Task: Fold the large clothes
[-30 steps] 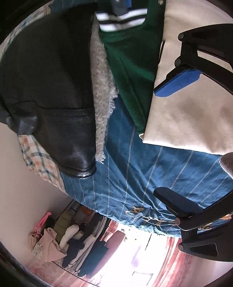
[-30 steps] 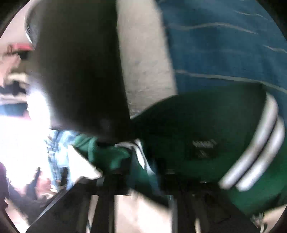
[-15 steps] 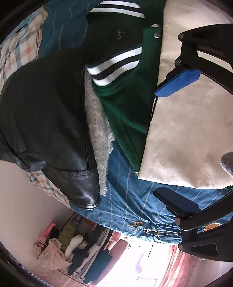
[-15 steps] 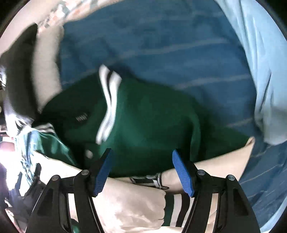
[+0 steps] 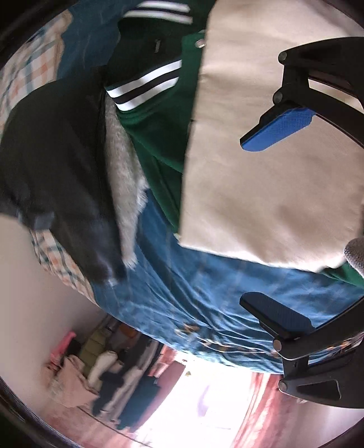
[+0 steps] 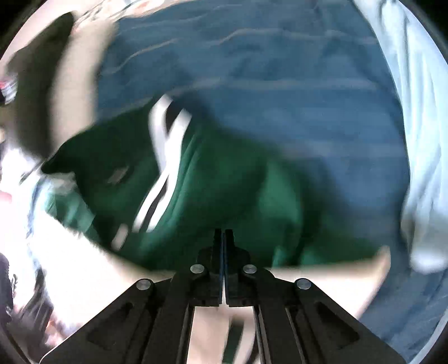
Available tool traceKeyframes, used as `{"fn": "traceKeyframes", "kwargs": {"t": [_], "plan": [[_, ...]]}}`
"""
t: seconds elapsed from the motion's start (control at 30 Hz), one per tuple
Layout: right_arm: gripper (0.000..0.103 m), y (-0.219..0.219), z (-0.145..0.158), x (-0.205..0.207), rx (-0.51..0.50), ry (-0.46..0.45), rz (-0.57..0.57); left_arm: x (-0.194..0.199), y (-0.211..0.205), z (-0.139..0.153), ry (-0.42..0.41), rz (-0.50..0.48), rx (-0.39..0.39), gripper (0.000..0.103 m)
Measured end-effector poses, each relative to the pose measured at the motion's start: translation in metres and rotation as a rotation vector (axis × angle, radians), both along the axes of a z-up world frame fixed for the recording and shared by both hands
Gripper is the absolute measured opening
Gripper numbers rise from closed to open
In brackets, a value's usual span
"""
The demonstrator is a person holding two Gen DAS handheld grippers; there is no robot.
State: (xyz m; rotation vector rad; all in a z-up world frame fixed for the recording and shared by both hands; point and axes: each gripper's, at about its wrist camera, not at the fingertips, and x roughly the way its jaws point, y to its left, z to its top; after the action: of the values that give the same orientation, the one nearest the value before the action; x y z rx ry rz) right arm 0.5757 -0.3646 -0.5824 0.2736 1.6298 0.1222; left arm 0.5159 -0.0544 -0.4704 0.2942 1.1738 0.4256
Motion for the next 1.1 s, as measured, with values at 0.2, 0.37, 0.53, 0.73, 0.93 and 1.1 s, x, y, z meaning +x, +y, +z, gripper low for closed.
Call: {"fn": "traceKeyframes", "kwargs": {"t": [0.2,0.37,0.53,0.73,0.93,1.1], "plan": [[0.067,-0.057,0.066,-0.159,0.042,0.061,-0.075,-0.1,0.027,0.03,0.051,0.083,-0.063,0.103],[0.067,-0.083,0.043,-0.329,0.104,0.282,-0.286,-0.184,0.039,0.013,0.158,0.134,-0.105,0.103],[0.065,-0.054,-0.004,-0.431,0.163,0.419,-0.269,-0.243,0.042,-0.007,0.249,0.142,-0.116,0.103],[0.013,-0.085,-0.008,-0.468,-0.031,0.338,-0.336,-0.28,0.041,-0.023,0.29,0.117,-0.088,0.103],[0.028,-0.097,0.008,-0.451,0.019,0.357,-0.256,-0.288,0.016,-0.023,0.294,0.102,-0.122,0.103],[0.033,-0.119,0.045,-0.423,0.031,0.207,-0.321,-0.285,-0.021,-0.024,0.272,0.084,-0.113,0.103]]}}
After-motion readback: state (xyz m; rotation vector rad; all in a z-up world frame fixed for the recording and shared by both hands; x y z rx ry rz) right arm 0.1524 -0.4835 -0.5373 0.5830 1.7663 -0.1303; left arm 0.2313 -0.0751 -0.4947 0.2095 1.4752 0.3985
